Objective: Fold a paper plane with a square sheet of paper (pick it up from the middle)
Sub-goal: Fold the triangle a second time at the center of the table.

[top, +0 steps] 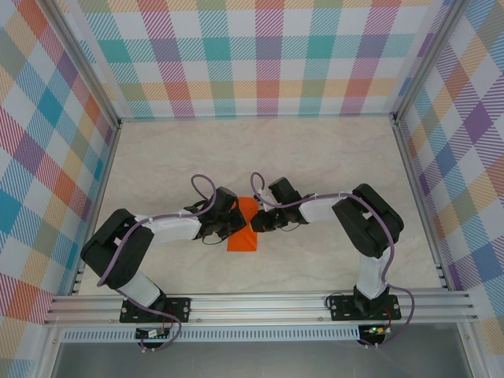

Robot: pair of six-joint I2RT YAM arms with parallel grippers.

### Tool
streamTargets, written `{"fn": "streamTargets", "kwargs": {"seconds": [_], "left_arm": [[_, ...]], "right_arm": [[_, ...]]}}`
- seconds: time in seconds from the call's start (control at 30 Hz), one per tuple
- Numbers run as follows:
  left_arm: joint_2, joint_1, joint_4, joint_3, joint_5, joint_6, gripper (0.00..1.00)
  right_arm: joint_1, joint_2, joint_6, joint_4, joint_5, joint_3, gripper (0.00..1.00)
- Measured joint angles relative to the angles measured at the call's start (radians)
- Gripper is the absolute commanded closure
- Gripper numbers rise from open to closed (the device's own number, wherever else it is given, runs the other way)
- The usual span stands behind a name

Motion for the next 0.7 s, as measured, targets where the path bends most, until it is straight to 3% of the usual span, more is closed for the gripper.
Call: {"fn": "streamTargets", "kwargs": {"seconds": [0.5, 0.63, 0.7], "left_arm": [[0.016, 0.0, 0.027, -0.027, -0.008, 0.001, 0.94], [0.016, 0.0, 0.038, -0.034, -0.008, 0.001, 0.94], [0.013, 0.0, 0.046, -0.039, -0.008, 0.001, 0.94]], "right_arm": [[0.0, 0.0, 0.0, -0.003, -0.005, 0.003, 0.88], [0.0, -0.002, 0.005, -0.021, -0.013, 0.014, 0.76], [0.003, -0.009, 0.01, -0.032, -0.008, 0.018, 0.75]]}}
